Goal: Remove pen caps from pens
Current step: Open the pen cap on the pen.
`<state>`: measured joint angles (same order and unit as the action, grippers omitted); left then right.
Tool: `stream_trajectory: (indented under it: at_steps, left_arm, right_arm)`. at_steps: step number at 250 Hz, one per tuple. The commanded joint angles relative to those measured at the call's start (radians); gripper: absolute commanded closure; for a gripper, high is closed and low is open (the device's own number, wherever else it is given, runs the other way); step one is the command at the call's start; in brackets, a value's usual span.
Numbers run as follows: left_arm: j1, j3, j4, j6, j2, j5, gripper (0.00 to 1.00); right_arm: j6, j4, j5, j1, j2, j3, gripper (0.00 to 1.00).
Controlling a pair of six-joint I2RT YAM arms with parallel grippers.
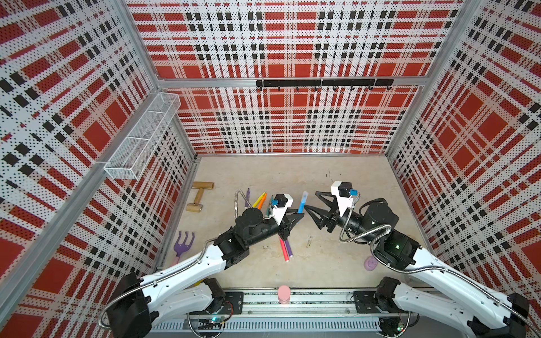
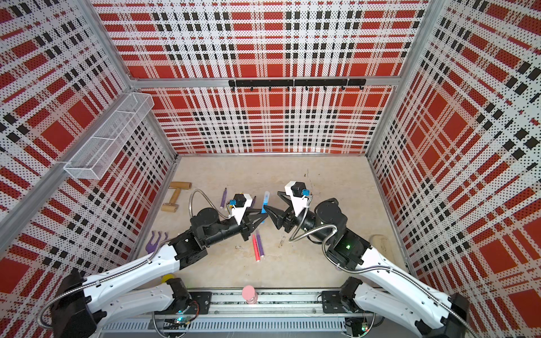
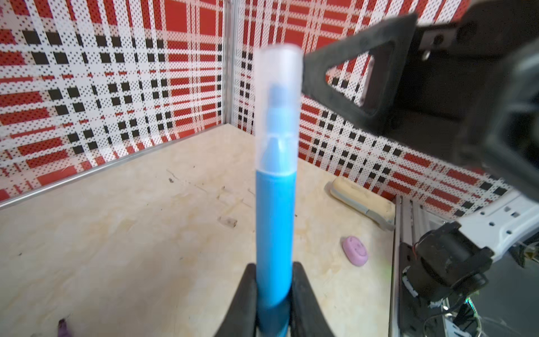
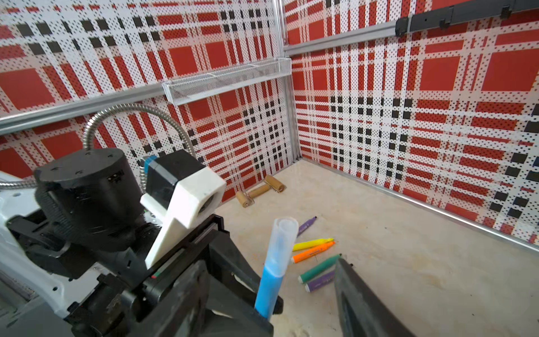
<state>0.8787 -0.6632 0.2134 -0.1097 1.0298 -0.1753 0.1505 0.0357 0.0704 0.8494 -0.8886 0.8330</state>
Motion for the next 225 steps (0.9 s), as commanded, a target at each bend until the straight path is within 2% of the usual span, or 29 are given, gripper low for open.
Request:
stream_trajectory:
  at_steps: [1,73,95,104,170,225]
  left_arm:
    - [0.042,-0.059,-0.121,0.065,-0.019,0.076,1.0]
    - [0.075,-0.068,-0.138,0.065,-0.028,0.066,1.0]
    - [0.075,-0.07,-0.137,0.065,-0.03,0.071,1.0]
    - [0.075,-0.069,-0.135,0.063,-0.03,0.075,1.0]
    - [0.074,-0.047,-0.098,0.057,-0.044,0.085,1.0]
    - [0.074,-0.049,-0.091,0.056,-0.05,0.073,1.0]
  right_arm:
    - [-0.021,-0.065,-0.005,-0.004,-0.029,0.054,0.29]
    - [-0.011,-0.037,-0.014,-0.003,-0.039,0.037,0.38]
    - [-0.006,-0.034,-0.015,-0.003,-0.03,0.031,0.53]
    - [-0.002,-0.03,-0.017,-0.003,-0.023,0.025,0.56]
    - [0.001,-0.036,-0.012,-0.009,0.001,0.014,0.48]
    - [0.004,-0.018,-0.003,-0.012,-0.011,0.005,0.48]
